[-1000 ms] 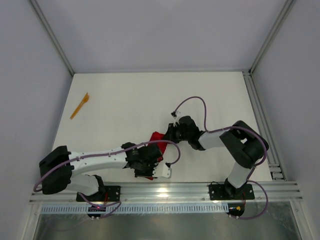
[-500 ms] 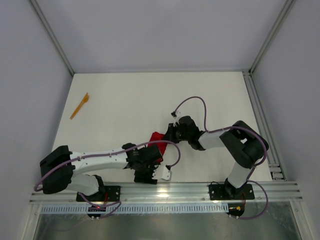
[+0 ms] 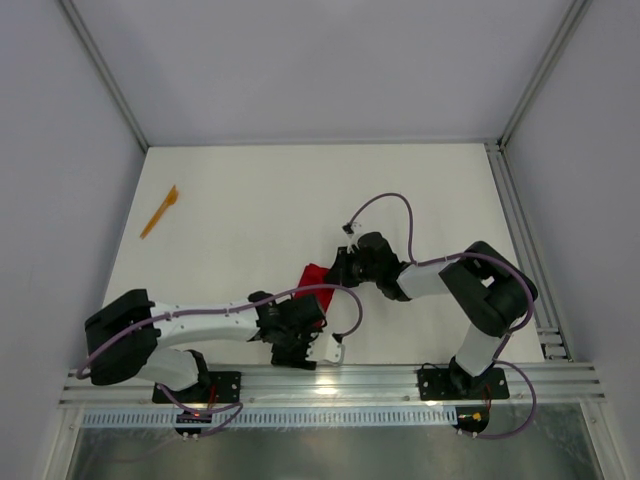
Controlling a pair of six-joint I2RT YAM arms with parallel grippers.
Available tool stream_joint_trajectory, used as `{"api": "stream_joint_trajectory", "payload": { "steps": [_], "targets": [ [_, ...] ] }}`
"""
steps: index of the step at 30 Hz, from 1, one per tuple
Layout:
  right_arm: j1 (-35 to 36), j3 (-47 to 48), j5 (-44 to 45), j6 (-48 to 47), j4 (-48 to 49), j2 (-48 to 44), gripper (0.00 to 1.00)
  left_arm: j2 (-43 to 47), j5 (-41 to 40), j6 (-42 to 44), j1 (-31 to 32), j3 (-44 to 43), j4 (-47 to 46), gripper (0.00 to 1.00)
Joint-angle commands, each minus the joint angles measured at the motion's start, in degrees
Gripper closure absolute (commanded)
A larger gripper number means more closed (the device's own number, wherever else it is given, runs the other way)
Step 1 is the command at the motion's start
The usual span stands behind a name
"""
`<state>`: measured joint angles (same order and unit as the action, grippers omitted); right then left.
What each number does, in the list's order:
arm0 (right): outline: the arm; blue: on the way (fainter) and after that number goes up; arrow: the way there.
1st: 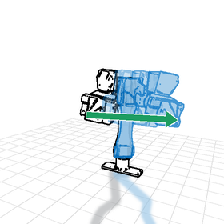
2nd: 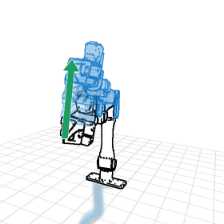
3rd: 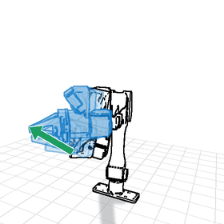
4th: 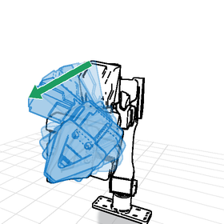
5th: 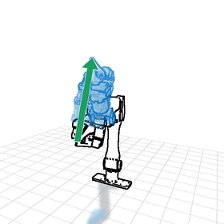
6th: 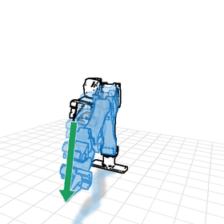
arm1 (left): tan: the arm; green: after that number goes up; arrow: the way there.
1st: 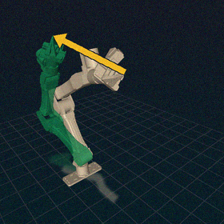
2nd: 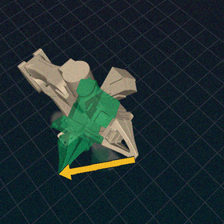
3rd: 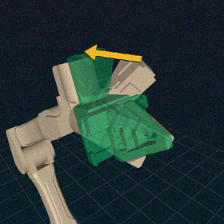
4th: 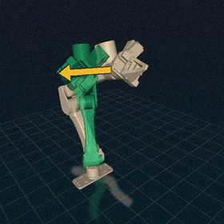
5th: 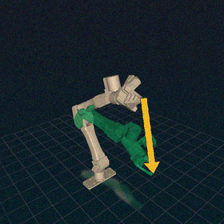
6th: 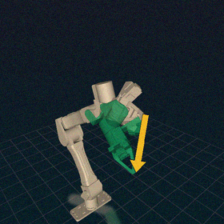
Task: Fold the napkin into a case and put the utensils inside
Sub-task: Fold the 2/3-rectangle-folded napkin.
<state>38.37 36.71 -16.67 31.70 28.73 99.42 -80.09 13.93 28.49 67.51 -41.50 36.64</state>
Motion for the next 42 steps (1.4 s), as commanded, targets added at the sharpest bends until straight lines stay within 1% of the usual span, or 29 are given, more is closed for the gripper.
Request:
{"api": "stream_joint_trajectory", "payload": {
  "steps": [1, 3, 5, 6, 8, 14, 17, 19, 20, 21, 22, 23, 24, 25, 28, 31, 34, 35, 38, 42],
  "targets": [
    [-0.2, 0.5, 0.8, -0.6, 1.7, -0.6, 0.97, -0.7, 0.5, 2.7, 0.3, 3.4, -2.4, 0.49],
    [-0.3, 0.8, 0.4, -1.1, 1.2, -0.5, 0.97, 0.2, 0.0, 2.0, 0.3, 2.4, -1.8, 0.48],
    [-0.2, 1.3, 0.3, -1.9, 0.4, -0.5, 0.97, 1.6, 0.0, -0.5, 0.3, 0.1, 0.3, 0.43],
    [-0.3, 1.3, 0.3, -2.3, 0.2, -0.6, 0.97, 2.0, 0.0, -1.2, 0.3, -2.6, 1.6, 0.41],
    [-0.2, 1.8, 0.1, -3.0, -0.3, -0.7, 0.97, 2.5, 1.0, -2.6, 0.3, -5.3, 5.3, 0.39],
    [-0.2, 3.9, -0.7, -4.7, -2.5, -1.0, 0.97, 3.0, 4.9, 0.1, 0.3, -14.9, 12.3, 0.33],
    [-0.4, 3.8, -0.6, -5.0, -2.8, -1.6, 0.97, 2.8, 6.3, 0.4, 0.0, -19.0, 14.6, 0.33],
    [-0.4, 3.9, -0.6, -5.1, -2.9, -1.8, 0.97, 2.8, 6.1, 0.8, -1.4, -20.1, 16.0, 0.33],
    [-0.5, 3.9, -0.7, -5.2, -3.1, -1.7, 0.97, 2.8, 5.9, 0.7, -2.7, -20.4, 15.7, 0.33],
    [-0.5, 3.9, -0.7, -5.1, -3.1, -1.7, 0.97, 2.8, 4.7, 1.0, -7.0, -20.2, 14.1, 0.33],
    [-0.5, 3.8, -0.7, -5.1, -3.1, -1.8, 0.97, 2.6, 3.3, 1.0, -9.7, -19.9, 12.1, 0.34],
    [-0.7, 3.7, -0.7, -5.2, -3.0, -1.9, 0.97, 2.2, 2.2, 0.7, -15.5, -18.8, 9.8, 0.35],
    [-0.8, 3.7, -0.7, -4.9, -2.9, -1.9, 0.97, 0.7, 1.2, 2.4, -18.0, -18.4, 6.7, 0.36],
    [-0.9, 3.5, -0.8, -4.8, -2.9, -2.1, 0.97, -0.1, 0.1, 4.7, -19.4, -18.0, 6.3, 0.37],
    [-1.2, 3.5, -0.3, -4.8, -3.3, -3.9, 0.97, -2.1, -0.9, 11.3, -20.0, -13.7, 3.6, 0.36],
    [-1.3, 3.5, 0.4, -5.1, -3.9, -5.1, 0.97, -3.0, 1.1, 9.5, -19.7, -11.6, -0.3, 0.34],
    [-1.2, 3.3, 0.2, -4.7, -3.7, -5.5, 0.97, -2.3, -1.3, 9.1, -18.1, -7.7, -4.3, 0.31],
    [-1.3, 3.4, -0.2, -4.6, -3.7, -5.5, 0.97, -2.3, -1.4, 8.3, -17.8, -6.2, -7.3, 0.30],
    [-1.3, 3.4, -0.2, -4.2, -3.7, -5.7, 0.97, -2.3, -0.5, 7.9, -17.5, -4.6, -9.7, 0.29],
    [-1.3, 2.5, 2.2, -3.8, -4.7, -7.4, 0.97, -2.4, 0.3, 8.1, -16.8, -4.0, -10.4, 0.28]
  ]
}}
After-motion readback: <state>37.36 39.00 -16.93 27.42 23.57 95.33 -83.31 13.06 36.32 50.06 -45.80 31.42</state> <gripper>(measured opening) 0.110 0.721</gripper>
